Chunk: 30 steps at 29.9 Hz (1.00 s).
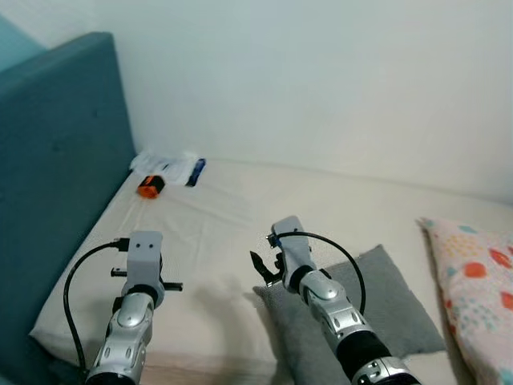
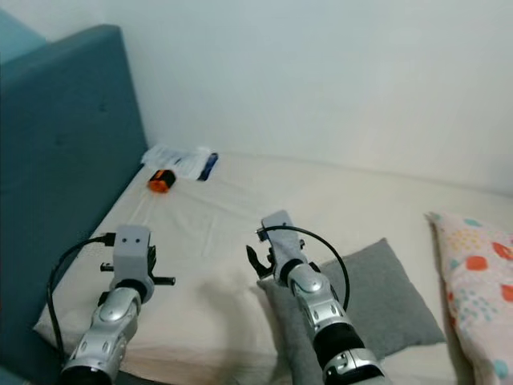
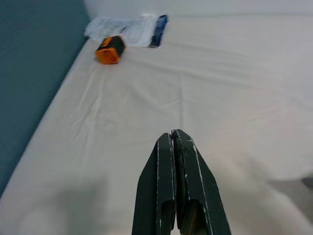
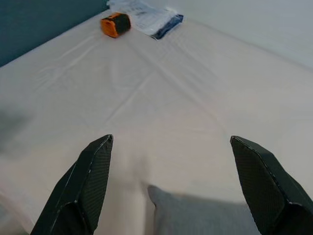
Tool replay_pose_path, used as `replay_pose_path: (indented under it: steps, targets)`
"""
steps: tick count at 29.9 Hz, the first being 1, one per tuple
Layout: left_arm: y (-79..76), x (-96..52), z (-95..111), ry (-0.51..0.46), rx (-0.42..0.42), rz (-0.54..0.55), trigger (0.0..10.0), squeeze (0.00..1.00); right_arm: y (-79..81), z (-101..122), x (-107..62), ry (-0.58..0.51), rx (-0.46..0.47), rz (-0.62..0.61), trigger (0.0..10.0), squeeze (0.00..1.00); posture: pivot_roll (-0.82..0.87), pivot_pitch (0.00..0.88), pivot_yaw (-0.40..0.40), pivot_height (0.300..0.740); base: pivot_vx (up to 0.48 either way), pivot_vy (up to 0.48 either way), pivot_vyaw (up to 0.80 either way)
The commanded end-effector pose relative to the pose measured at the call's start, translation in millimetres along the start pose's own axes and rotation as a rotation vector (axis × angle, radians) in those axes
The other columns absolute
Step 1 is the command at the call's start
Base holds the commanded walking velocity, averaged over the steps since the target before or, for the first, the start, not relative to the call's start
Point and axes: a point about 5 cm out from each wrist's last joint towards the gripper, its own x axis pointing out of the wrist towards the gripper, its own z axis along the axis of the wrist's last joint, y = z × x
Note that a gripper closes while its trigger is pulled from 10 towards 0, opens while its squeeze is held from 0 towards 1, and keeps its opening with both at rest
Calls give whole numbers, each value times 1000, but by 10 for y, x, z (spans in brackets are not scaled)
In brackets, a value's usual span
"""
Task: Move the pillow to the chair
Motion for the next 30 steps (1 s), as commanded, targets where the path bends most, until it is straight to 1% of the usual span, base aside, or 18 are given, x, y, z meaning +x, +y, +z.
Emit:
replay_pose_path:
  steps: [1,2,3,5,7,11,17,22,27,30]
  targets:
    - [-48,-6,-17,12,-10,-17,10000,0,-4,-3,-13,-5,15,5,10000,0,45,0,-75,740,0,-390,0]
    - [-96,-16,-33,17,-2,-36,10000,0,-1,-11,-22,-8,12,8,10000,0,51,0,-73,740,0,-405,0]
    - [-96,-16,-33,17,-2,-36,10000,0,-1,-11,-22,-8,12,8,10000,0,51,0,-73,740,0,-405,0]
    - [-172,-24,-41,18,36,-72,10000,0,10,-29,-27,-6,12,18,10000,0,50,0,-72,740,0,-405,0]
    - [-201,-18,-28,12,46,-85,10000,0,28,-19,-21,-14,13,34,10000,0,48,0,-70,740,0,-405,0]
    - [-202,20,-14,10,38,-80,10000,0,47,31,8,-29,14,40,10000,0,46,0,-69,740,0,-405,0]
    - [-213,23,-4,6,43,-84,10000,0,47,21,-5,-30,13,40,10000,0,42,0,-64,740,0,-402,0]
    - [-196,42,3,26,34,-87,10000,0,46,7,-12,-24,10,38,10000,0,39,0,-63,740,0,0,0]
    - [-175,56,32,15,53,-87,10000,0,48,-8,-28,-23,15,38,10000,0,35,0,-65,740,0,453,0]
    - [-162,45,-6,32,66,-73,10000,0,61,-44,-52,-18,20,40,10000,0,31,0,-60,740,0,458,0]
